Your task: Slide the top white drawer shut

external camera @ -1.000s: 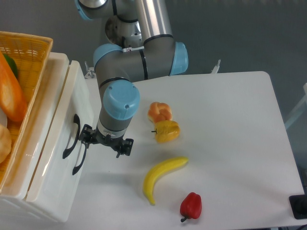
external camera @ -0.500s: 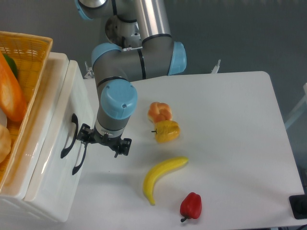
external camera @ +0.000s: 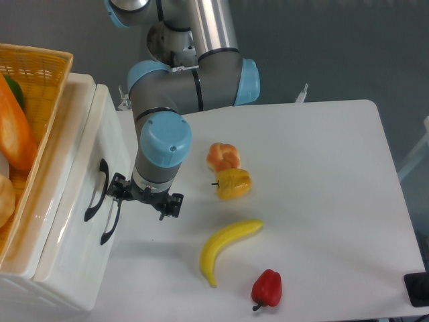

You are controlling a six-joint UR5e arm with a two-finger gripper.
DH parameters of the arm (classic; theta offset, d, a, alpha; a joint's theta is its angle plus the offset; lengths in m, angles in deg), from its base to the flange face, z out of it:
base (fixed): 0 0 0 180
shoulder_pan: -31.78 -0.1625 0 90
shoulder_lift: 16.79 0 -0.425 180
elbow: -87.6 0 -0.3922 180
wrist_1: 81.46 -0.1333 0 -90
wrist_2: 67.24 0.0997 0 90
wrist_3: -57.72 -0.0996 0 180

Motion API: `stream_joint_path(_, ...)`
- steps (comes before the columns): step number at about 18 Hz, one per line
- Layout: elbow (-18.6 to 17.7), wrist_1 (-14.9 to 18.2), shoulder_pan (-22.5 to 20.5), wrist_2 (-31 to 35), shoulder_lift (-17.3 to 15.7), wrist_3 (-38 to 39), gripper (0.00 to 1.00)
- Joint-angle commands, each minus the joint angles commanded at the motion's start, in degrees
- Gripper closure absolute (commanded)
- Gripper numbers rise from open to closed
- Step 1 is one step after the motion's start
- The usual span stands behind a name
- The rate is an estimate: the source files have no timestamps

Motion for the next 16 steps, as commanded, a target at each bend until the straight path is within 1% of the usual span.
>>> stream_joint_path(6,0.4,-0.1,-0.9,0.4,0.0,-0.5,0.00)
stream_joint_path(9,1.4,-0.1,-3.4,0.5,-0.3,-1.8,0.00)
stream_joint_path(11,2.5,0.0,-5.8,0.8,-1.0,-5.5,0.00)
stream_joint_path(12,3.0,0.3,-7.7,0.8,-1.5,-7.9,0.00)
stream_joint_path(14,2.7,0.2,-10.4,0.9,-2.5,-11.7,0.00)
stream_joint_path(16,2.5,0.1,-13.0,1.8,-3.0,-17.9,0.00)
